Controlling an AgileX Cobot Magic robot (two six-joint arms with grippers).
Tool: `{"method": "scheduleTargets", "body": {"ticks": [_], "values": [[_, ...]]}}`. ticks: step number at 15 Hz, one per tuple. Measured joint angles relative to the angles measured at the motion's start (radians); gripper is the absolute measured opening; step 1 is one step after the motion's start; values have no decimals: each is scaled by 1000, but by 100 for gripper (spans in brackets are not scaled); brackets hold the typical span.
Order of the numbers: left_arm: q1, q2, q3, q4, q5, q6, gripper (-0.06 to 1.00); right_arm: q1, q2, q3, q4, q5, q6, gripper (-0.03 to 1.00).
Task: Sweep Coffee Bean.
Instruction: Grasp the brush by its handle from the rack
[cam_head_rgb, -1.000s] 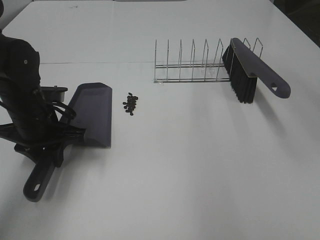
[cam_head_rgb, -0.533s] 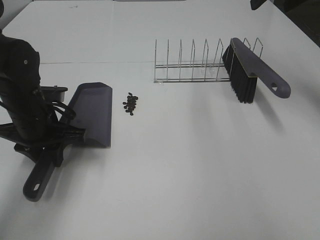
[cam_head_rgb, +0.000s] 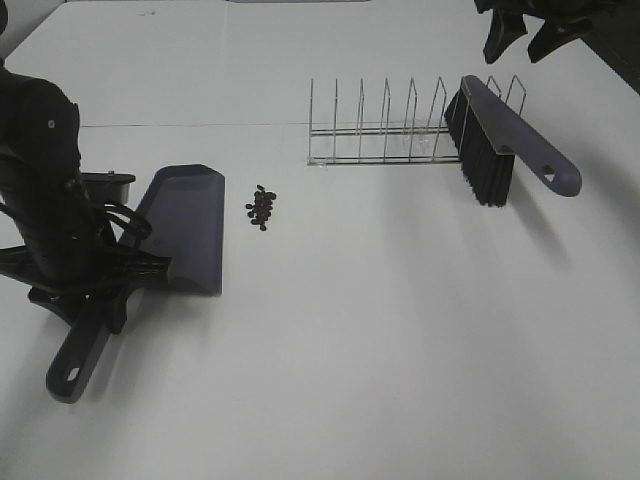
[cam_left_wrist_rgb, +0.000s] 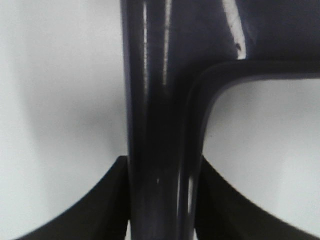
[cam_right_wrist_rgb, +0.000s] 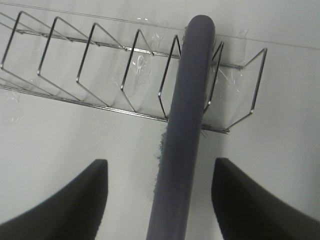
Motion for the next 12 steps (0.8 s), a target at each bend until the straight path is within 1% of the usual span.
{"method": "scheduleTargets", "body": {"ticks": [3, 6, 9, 12], "values": [[0, 0, 0, 0, 0, 0, 32, 29, 54, -13, -75, 7, 20, 50], [0, 0, 0, 0, 0, 0, 32, 35, 93, -13, -97, 7, 73, 50], [0, 0, 0, 0, 0, 0, 32, 33, 121, -13, -102, -28, 77, 50], [0, 0, 0, 0, 0, 0, 32, 33, 138, -13, -129, -50, 77, 50]]}}
